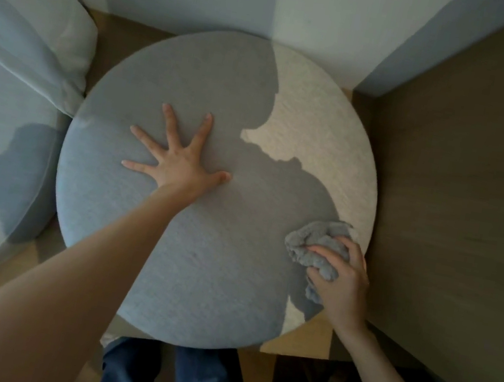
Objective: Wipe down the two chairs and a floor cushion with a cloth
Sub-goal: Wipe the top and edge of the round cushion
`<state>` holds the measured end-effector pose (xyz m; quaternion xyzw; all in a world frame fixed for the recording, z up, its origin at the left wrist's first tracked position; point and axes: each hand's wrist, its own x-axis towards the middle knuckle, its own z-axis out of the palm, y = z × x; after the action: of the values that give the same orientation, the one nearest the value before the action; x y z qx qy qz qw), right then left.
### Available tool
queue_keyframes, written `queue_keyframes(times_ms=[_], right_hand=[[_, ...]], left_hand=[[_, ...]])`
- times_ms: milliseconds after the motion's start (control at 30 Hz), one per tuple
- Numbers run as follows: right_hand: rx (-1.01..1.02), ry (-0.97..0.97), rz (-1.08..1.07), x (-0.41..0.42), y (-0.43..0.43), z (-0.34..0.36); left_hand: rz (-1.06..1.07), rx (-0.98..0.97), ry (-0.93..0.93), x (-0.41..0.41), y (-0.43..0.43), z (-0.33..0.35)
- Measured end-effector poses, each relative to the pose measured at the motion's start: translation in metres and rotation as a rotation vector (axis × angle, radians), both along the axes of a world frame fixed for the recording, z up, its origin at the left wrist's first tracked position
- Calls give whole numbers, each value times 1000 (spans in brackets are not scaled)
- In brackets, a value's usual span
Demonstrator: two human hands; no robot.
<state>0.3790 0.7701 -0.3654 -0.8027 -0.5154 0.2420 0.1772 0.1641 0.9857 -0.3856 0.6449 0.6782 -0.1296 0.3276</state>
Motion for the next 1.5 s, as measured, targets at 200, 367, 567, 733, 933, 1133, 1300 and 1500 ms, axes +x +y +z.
queue_keyframes(times_ms=[200,367,567,733,933,1133,1300,1500], right_hand=[[222,98,43,-22,145,19],[121,-113,306,-35,298,-14],[94,-83,303,-36,297,-38],[64,-18,274,-27,192,-21],[67,-17,115,-37,101,1],[213,40,121,-70,244,13],[28,-269,279,-119,337,-15],[53,-359,242,-181,342,-33]], left_hand=[[6,42,-2,-1,-2,-10],[22,72,-9,-1,-1,-15],[25,79,-4,-1,-1,-17],[10,60,3,-2,-1,-12],[1,84,-59,-12,-3,4],[164,250,-104,-77,-43,20],[428,167,-105,-122,-61,21],[593,64,-224,-140,-67,7]])
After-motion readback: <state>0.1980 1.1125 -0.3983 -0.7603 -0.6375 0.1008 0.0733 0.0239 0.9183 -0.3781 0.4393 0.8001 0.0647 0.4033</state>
